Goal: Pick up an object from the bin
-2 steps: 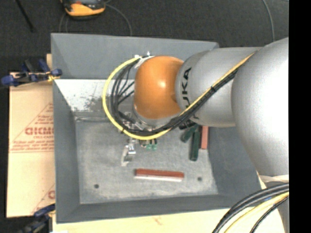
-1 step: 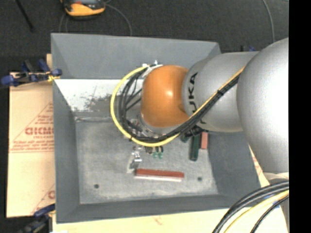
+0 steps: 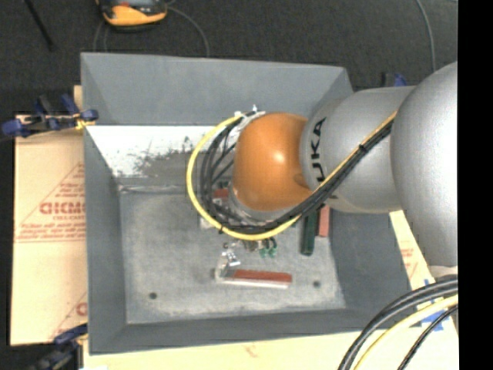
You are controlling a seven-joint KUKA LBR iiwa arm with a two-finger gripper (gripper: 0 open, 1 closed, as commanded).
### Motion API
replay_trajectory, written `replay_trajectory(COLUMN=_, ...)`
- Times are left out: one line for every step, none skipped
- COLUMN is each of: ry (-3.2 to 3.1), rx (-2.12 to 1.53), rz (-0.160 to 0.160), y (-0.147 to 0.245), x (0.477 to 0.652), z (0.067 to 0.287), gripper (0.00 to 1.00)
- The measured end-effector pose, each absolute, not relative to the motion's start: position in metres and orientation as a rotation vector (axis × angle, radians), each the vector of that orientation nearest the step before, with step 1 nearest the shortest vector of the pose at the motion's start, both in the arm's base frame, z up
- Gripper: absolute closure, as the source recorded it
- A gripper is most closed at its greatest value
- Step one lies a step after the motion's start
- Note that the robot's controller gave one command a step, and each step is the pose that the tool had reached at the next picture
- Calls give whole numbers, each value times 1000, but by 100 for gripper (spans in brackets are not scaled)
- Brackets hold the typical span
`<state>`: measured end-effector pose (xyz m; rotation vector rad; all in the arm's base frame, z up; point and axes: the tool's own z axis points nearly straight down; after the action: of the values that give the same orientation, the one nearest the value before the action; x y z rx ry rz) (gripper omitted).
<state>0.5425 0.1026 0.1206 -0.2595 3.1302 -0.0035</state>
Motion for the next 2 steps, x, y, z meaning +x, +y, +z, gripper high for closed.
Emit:
replay_trajectory(ry=3102, rx=-461, rz=1, y=83, x=539, z=98, gripper=0)
replay_trajectory(ry=3124, rx=-335, rz=10, y=47, x=536, z=79, gripper=100)
